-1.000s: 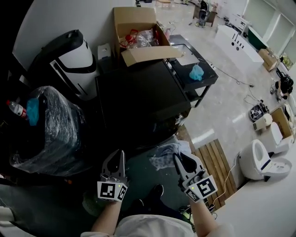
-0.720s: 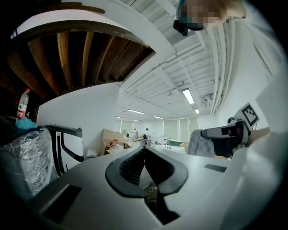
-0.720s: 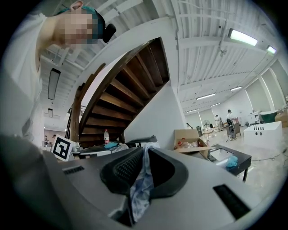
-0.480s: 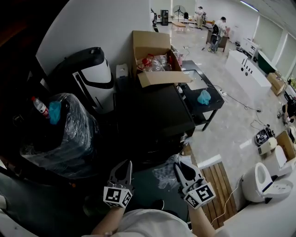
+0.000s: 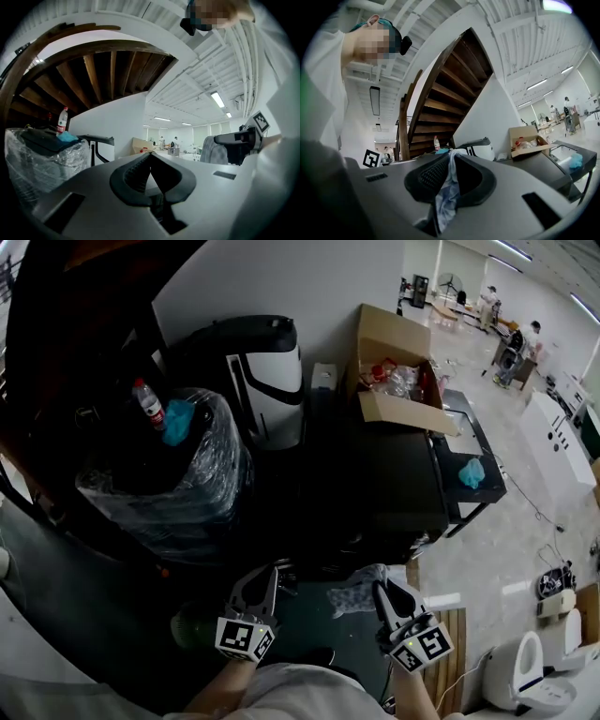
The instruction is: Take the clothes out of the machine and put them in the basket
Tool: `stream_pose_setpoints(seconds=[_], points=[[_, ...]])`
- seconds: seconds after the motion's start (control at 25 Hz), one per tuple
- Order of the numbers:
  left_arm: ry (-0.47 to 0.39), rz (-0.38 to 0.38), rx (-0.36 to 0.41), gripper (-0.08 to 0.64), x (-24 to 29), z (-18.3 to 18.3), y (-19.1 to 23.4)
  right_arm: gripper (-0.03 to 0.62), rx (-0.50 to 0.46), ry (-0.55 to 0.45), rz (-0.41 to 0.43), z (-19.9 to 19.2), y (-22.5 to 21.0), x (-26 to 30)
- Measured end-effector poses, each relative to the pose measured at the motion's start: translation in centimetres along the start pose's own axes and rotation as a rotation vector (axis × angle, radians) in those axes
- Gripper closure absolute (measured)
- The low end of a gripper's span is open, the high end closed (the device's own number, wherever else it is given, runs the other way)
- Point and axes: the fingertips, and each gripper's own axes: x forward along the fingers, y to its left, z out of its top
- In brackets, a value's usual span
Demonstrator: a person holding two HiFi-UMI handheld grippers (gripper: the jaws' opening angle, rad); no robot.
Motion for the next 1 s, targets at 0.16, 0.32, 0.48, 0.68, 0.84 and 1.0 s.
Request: stream_pose_setpoints(seconds=[0.16,0.32,0.48,0.68,0.84,1.0], points=[[-0.011,0.107,0.004,0.540,-3.8,0.8,4.7,0.543,-0.019,0.024,0.080,-0.5,3.5,3.5],[-0.028,0.189,0.007,0.540,-8.2,1.2,9.5,0.543,-0.035,0.037,0.159,-1.2,8.4,6.9],[-0.032,0.252,0.005,0.540,-13.2,1.4,14.5,0.543,-0.032,0.045,0.216,-2.2,14.1,10.2],[-0.054,0.330,0.008,0.540,-19.9,2.0,20.6,0.543,-0.028,0.043,0.299,-3.3,21.9,14.3],[-0.057,0.387,0.004,0.540,-25.5,2.1,24.9,0.543,-0.029,0.045,0.357,-4.5,28.1,17.6],[-0.058,0.480,0.009,0.540,-31.8,1.9,28.6,0.543,-0.016,0.061,0.443,-5.8,34.1,20.3]])
